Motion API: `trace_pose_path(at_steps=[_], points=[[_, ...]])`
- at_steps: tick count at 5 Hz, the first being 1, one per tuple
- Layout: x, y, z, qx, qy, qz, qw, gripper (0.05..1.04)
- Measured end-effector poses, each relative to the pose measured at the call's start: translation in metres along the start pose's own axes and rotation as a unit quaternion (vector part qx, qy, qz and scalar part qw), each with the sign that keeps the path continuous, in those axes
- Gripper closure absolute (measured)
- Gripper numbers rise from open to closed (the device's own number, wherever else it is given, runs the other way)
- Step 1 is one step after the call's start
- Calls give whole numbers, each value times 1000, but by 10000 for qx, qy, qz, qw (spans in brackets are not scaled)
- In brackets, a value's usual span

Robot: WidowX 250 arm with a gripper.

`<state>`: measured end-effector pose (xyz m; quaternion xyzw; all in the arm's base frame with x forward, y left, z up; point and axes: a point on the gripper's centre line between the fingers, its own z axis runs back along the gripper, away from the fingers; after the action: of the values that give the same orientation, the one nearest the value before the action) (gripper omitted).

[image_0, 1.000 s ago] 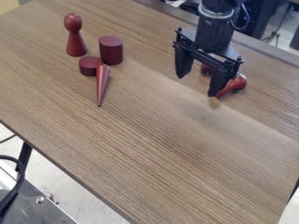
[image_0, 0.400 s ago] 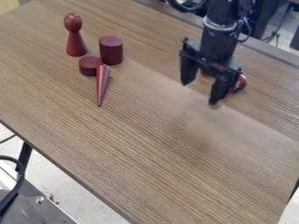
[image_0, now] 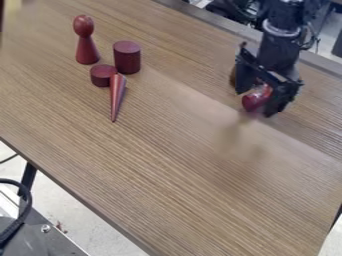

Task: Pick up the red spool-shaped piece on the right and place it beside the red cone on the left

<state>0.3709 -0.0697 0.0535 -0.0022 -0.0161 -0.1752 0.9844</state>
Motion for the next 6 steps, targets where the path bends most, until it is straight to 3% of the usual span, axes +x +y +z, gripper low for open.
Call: trace_pose_path(at_steps=[2,4,6], points=[[6,0,-4,-133,-272,203,9993,83],[15,12,-20,-50,-743,761,9943,83],[41,24,-32,99,-476,917,9946,131]])
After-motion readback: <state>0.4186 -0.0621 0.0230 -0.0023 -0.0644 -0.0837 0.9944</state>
